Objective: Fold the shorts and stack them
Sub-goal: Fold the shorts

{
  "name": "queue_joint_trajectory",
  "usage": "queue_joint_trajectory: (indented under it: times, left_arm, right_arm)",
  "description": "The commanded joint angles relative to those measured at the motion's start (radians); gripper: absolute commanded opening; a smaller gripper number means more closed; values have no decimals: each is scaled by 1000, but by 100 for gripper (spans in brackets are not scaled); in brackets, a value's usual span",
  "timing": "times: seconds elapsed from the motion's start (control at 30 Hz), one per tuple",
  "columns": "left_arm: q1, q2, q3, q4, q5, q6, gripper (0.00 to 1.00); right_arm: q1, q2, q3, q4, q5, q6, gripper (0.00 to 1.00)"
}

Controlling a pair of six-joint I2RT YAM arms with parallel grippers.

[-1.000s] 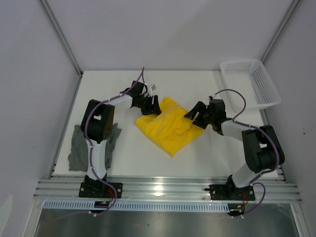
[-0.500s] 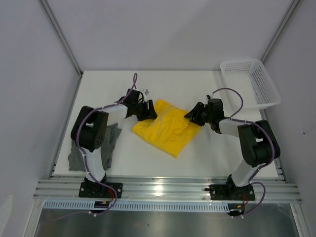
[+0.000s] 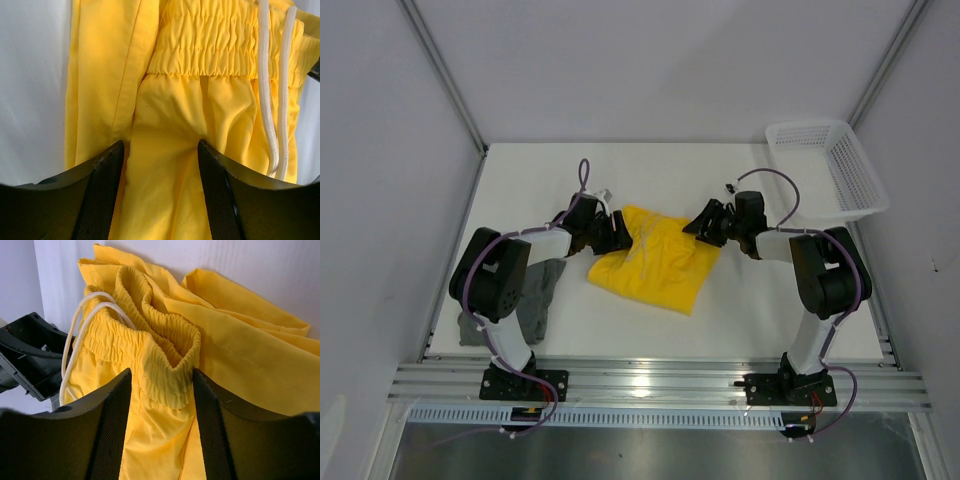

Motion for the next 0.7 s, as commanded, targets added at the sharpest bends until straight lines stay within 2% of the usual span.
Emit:
queue_joint_trajectory:
  times: [0.0,0.1,0.33,0.57,0.63,0.67]
  left_arm:
    - [-10,-5,-23,-14,-34,-6,65]
    - [-10,-8,-21,-17,-36,-3,65]
    - [-10,-16,-18,-23,-45,8,65]
    - [-11,-25,-15,-56,-50,14,65]
    - [-11,-20,-14,-59,-50,17,65]
    - [-11,-22,-14,-59,-50,17,65]
  right_arm:
    - [15,32,50,25,-37,-36,55]
    - [22,55,72,7,-29,-49,49]
    - [24,93,90,-18,-12,-58,45]
    - [25,107,101,-47,17,-76,48]
    - [25,109,99,-38,11,-76,44]
    - [25,109,98,-30,-3,-75,35]
